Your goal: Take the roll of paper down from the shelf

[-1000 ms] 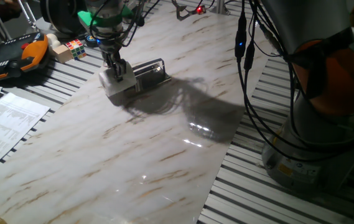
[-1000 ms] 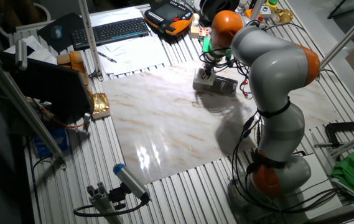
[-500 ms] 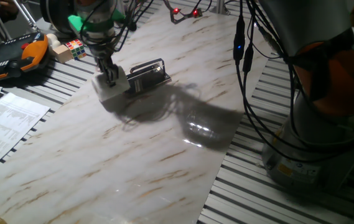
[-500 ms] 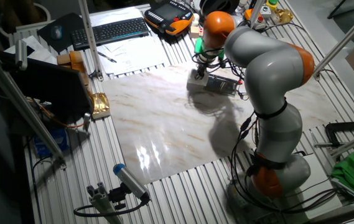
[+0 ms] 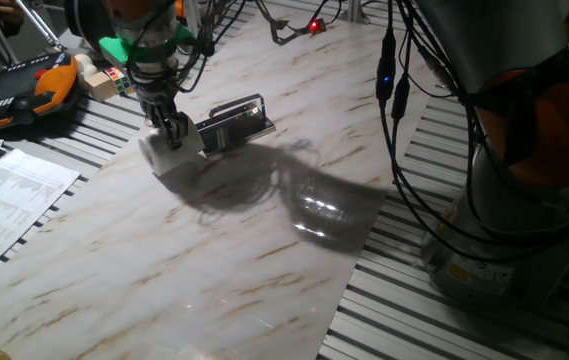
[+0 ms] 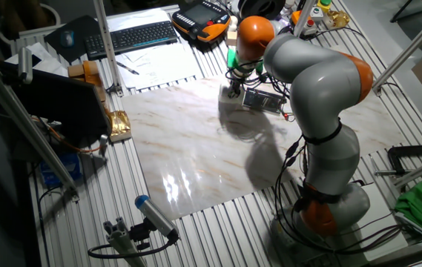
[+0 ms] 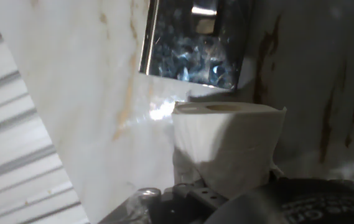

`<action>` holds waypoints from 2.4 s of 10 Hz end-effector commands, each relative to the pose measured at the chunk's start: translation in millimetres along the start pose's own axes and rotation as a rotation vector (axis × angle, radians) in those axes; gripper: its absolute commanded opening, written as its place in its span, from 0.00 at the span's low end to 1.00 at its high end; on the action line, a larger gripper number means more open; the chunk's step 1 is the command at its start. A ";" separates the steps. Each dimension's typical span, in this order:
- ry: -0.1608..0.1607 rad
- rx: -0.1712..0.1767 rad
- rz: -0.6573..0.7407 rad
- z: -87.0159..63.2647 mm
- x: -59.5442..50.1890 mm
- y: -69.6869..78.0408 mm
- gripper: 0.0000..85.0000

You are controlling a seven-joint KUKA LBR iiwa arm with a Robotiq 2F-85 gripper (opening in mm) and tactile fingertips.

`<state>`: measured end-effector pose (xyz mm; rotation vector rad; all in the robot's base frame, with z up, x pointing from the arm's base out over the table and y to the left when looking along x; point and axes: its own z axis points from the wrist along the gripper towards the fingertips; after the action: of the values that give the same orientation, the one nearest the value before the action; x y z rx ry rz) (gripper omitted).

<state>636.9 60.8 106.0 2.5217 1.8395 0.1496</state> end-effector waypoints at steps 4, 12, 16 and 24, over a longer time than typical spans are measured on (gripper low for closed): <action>0.028 0.034 -0.270 -2.2 7.5 -8.8 0.37; 0.014 0.042 -0.329 1.3 11.9 -17.5 0.41; 0.015 0.057 -0.283 6.1 12.9 -19.2 0.62; 0.014 0.048 -0.231 8.7 14.3 -19.0 0.94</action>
<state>624.8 79.9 100.4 2.3220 2.1431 0.1166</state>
